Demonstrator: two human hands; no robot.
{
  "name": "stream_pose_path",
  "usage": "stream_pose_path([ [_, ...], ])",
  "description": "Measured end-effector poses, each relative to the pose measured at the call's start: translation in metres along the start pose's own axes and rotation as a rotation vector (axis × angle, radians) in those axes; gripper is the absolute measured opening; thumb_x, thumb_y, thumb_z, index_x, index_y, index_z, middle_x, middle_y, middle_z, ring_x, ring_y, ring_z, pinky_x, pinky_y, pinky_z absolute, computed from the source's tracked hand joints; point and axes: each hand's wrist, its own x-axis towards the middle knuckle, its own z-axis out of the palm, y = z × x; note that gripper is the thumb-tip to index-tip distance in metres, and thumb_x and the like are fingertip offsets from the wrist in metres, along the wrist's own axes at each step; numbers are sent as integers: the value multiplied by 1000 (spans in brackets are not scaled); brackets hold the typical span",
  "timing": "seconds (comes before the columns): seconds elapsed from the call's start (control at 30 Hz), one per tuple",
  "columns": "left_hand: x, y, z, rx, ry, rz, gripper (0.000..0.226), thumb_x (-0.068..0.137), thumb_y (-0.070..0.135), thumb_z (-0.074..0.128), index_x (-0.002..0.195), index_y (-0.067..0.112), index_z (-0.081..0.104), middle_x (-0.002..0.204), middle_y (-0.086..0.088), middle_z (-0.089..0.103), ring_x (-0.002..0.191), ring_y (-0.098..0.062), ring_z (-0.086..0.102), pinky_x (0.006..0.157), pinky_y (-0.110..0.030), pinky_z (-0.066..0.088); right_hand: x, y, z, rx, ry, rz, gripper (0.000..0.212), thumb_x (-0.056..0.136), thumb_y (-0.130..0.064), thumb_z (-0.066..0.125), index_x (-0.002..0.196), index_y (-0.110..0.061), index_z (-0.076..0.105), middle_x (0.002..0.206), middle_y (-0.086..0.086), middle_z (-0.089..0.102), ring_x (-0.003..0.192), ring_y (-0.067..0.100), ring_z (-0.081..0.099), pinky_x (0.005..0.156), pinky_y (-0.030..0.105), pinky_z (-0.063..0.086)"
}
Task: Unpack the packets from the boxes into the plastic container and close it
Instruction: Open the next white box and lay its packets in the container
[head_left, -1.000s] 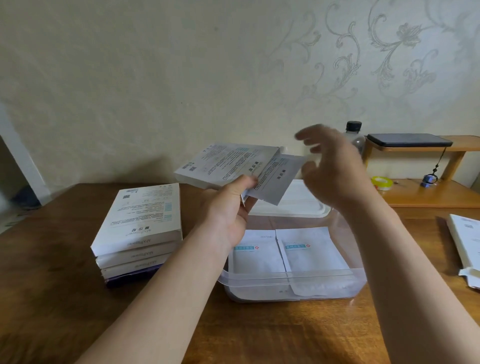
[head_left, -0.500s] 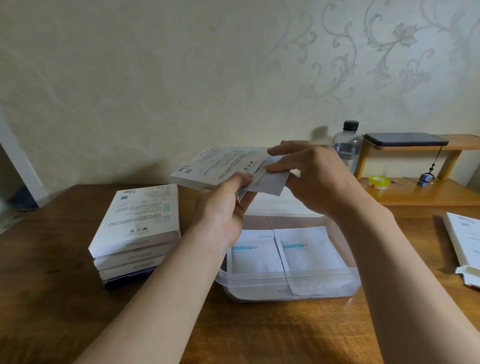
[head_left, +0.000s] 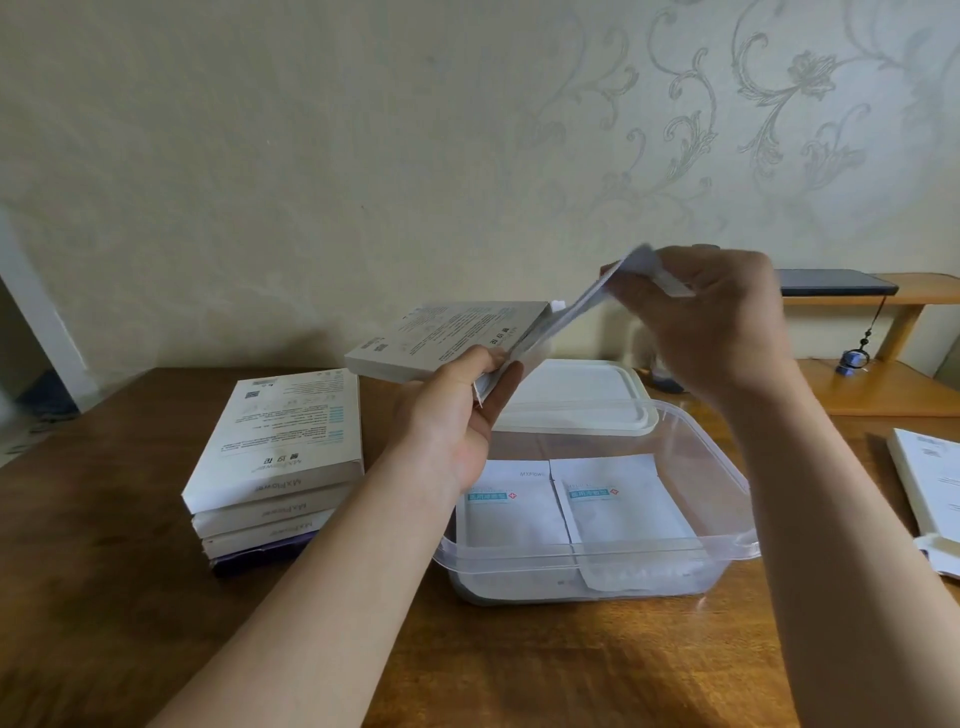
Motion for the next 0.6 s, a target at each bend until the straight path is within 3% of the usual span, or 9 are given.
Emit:
stream_pose_path([
  [0.07, 1, -1, -1, 13, 13, 4, 29, 83, -18, 66, 96, 9, 66, 94, -9, 73, 78, -21, 70, 73, -34, 63, 4, 3, -7, -30, 61, 29, 22, 89, -22, 72, 68, -17, 69, 50, -16, 47, 51, 4, 38, 47, 17, 27],
  [0.13, 0, -2, -1, 26, 20, 10, 29, 82, -17, 68, 92, 10, 67, 92, -8, 74, 69, -19, 72, 75, -36, 63, 6, 3, -13, -77, 88, 42, 17, 89, -23, 71, 78, -11, 75, 64, -1, 64, 58, 11, 45, 50, 24, 34],
  [0.2, -1, -4, -1, 39, 17, 12, 29, 83, -16, 69, 92, 12, 68, 93, -7, 75, 66, -17, 73, 75, -35, 63, 8, 3, -18, -139, 109, 75, 19, 89, -23, 70, 87, -6, 77, 78, 13, 71, 69, 30, 57, 55, 29, 45],
  [0.27, -2, -5, 0, 44, 9, 8, 30, 83, -15, 69, 94, 12, 68, 98, -7, 76, 70, -18, 74, 73, -33, 64, 8, 3, -20, -148, 116, 131, 17, 89, -23, 69, 89, -8, 77, 84, 12, 72, 79, 36, 63, 63, 40, 53],
  [0.4, -3, -8, -1, 58, -1, -12, 30, 83, -14, 69, 95, 13, 68, 94, -6, 77, 69, -17, 75, 69, -32, 64, 8, -1, -23, -134, 84, 256, 13, 90, -21, 66, 92, -14, 77, 86, 6, 72, 83, 30, 67, 71, 45, 60],
  [0.6, -6, -12, 0, 97, -13, -36, 31, 83, -14, 69, 93, 15, 66, 77, 0, 77, 69, -17, 73, 71, -33, 63, 7, -2, -24, -187, -46, 384, 16, 87, -24, 65, 84, -11, 73, 85, 7, 71, 80, 30, 68, 68, 50, 61],
])
